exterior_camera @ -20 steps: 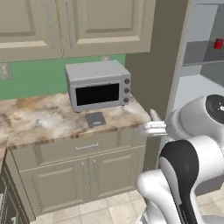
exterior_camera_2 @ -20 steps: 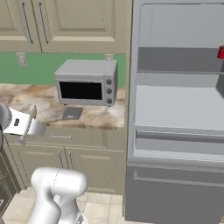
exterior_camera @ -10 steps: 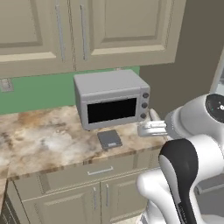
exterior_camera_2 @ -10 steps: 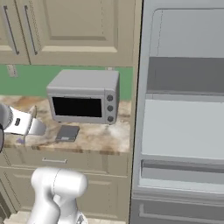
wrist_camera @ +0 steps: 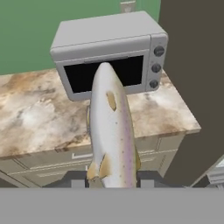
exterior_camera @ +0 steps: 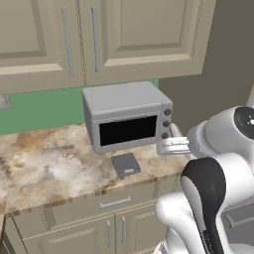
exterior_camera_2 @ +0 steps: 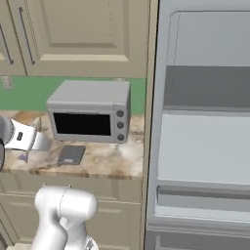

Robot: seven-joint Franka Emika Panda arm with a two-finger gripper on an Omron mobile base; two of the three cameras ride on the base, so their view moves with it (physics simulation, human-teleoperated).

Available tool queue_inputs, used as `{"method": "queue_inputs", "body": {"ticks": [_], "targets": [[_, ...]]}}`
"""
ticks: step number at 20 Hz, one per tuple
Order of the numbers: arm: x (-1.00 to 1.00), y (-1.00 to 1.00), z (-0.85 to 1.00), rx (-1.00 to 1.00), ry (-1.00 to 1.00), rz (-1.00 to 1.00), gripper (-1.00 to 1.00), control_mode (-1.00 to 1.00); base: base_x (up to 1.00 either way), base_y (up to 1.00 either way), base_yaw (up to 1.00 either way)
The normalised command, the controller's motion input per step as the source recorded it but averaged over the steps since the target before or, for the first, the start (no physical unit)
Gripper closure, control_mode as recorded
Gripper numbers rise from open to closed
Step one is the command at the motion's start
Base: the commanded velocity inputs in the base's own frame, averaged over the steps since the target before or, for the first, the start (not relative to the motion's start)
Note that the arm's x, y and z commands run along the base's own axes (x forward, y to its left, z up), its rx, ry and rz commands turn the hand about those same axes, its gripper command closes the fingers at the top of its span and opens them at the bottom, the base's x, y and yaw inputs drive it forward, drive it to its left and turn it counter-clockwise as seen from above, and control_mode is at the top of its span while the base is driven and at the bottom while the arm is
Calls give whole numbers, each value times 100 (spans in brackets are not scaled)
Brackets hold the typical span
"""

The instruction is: Take the fish from the fridge and place it on the digital scale on the counter by the fridge. Wait a few seconds for a reading, then move it to the plate on the dining counter.

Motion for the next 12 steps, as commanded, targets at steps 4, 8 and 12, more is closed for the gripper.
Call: {"method": "queue_inputs", "body": {"ticks": [4, 8, 12], "targets": [[0, 0, 0, 0, 0, 0, 100, 100, 38, 34, -6], [0, 0, 0, 0, 0, 0, 100, 100, 31, 34, -4], [0, 0, 0, 0, 0, 0, 100, 100, 28, 12, 0]]}}
